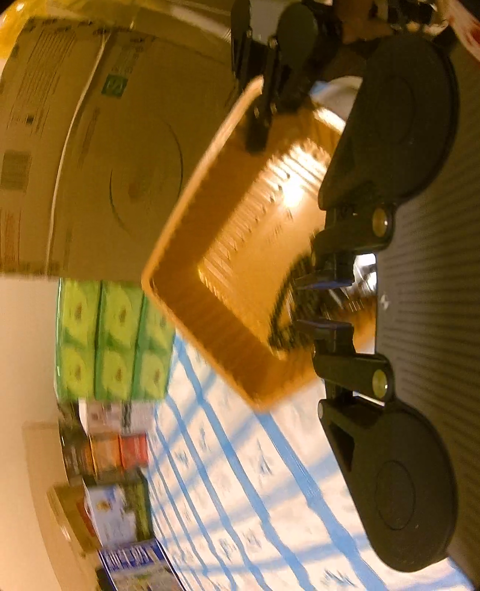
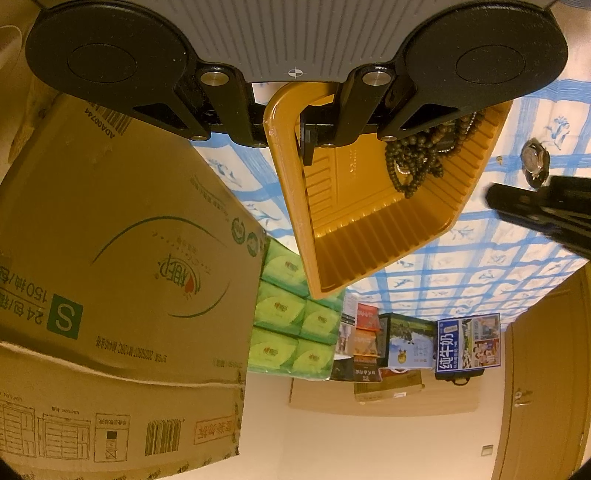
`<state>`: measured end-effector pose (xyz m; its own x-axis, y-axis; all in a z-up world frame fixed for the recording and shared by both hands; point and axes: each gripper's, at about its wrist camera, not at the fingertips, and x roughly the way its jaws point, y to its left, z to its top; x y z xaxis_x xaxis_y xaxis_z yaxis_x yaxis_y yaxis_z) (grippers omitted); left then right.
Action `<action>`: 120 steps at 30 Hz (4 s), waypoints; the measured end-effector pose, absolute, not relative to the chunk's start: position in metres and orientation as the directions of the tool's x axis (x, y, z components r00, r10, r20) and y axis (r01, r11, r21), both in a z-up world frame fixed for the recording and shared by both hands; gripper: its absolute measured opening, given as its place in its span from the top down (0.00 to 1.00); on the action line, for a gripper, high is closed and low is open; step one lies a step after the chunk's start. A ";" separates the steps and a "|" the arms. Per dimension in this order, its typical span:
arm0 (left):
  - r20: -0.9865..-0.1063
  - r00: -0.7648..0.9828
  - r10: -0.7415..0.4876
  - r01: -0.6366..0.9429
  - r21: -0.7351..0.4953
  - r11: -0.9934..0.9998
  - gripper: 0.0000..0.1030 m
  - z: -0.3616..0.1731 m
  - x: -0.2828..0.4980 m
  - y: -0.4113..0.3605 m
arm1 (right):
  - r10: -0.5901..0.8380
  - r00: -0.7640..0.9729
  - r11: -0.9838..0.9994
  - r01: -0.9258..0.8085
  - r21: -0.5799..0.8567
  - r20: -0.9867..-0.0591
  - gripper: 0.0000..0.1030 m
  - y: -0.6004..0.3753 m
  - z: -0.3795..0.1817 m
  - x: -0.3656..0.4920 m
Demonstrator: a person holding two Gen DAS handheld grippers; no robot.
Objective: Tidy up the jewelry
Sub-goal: 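Open the left tool to release the red bracelet into the tray, then move the left tool to the black bangle and grasp it, then lift the black bangle with the left tool over the orange tray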
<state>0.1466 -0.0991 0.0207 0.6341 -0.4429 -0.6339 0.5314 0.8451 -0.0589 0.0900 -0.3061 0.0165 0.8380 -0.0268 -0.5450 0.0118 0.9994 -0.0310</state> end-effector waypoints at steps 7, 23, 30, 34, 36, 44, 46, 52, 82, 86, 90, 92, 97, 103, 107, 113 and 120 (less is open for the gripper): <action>-0.643 0.701 -0.307 0.368 -0.042 0.929 0.86 0.008 0.143 -0.037 | -0.027 0.837 0.999 0.011 -0.032 -0.546 0.94 -0.307 0.016 0.090; -0.708 0.691 -0.146 0.156 -0.051 0.986 0.86 -0.035 0.137 0.034 | -0.029 0.837 0.999 0.008 -0.040 -0.547 0.95 -0.307 0.016 0.092; -0.682 0.702 -0.205 0.203 -0.085 0.976 0.80 -0.033 0.142 0.012 | -0.029 0.837 0.999 0.008 -0.041 -0.547 0.95 -0.307 0.016 0.093; -0.681 0.694 -0.232 0.238 -0.086 0.967 0.68 -0.033 0.149 -0.004 | -0.029 0.837 0.999 0.008 -0.040 -0.547 0.95 -0.307 0.016 0.093; -0.687 0.689 -0.231 0.252 -0.072 0.965 0.67 -0.036 0.153 -0.012 | -0.029 0.836 0.999 0.009 -0.039 -0.548 0.95 -0.307 0.016 0.093; -0.716 0.666 -0.210 0.279 -0.022 0.960 0.67 -0.056 0.167 -0.032 | -0.030 0.836 0.999 0.009 -0.040 -0.548 0.95 -0.307 0.016 0.093; -0.721 0.662 -0.203 0.281 -0.011 0.959 0.68 -0.059 0.170 -0.035 | -0.030 0.836 0.999 0.010 -0.040 -0.548 0.95 -0.307 0.015 0.093; -0.722 0.667 -0.186 0.289 0.020 0.957 0.83 -0.060 0.166 -0.034 | -0.030 0.835 0.999 0.010 -0.040 -0.549 0.95 -0.307 0.015 0.093; -0.723 0.672 -0.164 0.202 -0.034 0.979 0.84 -0.040 0.127 0.020 | -0.028 0.837 0.999 0.005 -0.043 -0.547 0.95 -0.309 0.015 0.095; -0.719 0.672 -0.179 0.215 -0.042 0.976 0.84 -0.035 0.127 0.015 | -0.028 0.837 0.999 0.006 -0.043 -0.547 0.95 -0.309 0.015 0.095; -0.713 0.671 -0.204 0.243 -0.048 0.969 0.84 -0.029 0.127 0.006 | -0.029 0.837 0.999 0.005 -0.044 -0.547 0.95 -0.309 0.015 0.095; -0.709 0.670 -0.221 0.261 -0.054 0.964 0.84 -0.025 0.126 0.000 | -0.029 0.836 0.999 0.006 -0.043 -0.547 0.95 -0.309 0.016 0.095; -0.690 0.663 -0.292 0.329 -0.082 0.941 0.84 -0.014 0.124 -0.021 | -0.028 0.837 0.999 0.006 -0.043 -0.547 0.95 -0.308 0.016 0.095; -0.664 0.643 -0.381 0.427 -0.102 0.898 0.84 0.000 0.122 -0.059 | -0.028 0.837 0.999 0.005 -0.042 -0.547 0.95 -0.308 0.016 0.095; -0.651 0.620 -0.439 0.485 -0.122 0.866 0.84 0.006 0.120 -0.083 | -0.027 0.837 0.999 0.005 -0.042 -0.546 0.95 -0.308 0.016 0.095; -0.643 0.584 -0.495 0.557 -0.126 0.821 0.84 0.010 0.120 -0.114 | -0.028 0.837 0.999 0.007 -0.042 -0.547 0.94 -0.305 0.018 0.095; -0.626 0.534 -0.568 0.636 -0.146 0.758 0.84 0.009 0.121 -0.133 | -0.028 0.837 0.999 0.006 -0.041 -0.546 0.94 -0.304 0.019 0.094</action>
<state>0.1207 -0.1329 0.0092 0.5343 -0.5684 -0.6257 0.6358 0.7580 -0.1457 0.0941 -0.3040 0.0187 0.8372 -0.0278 -0.5462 0.0064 0.9991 -0.0411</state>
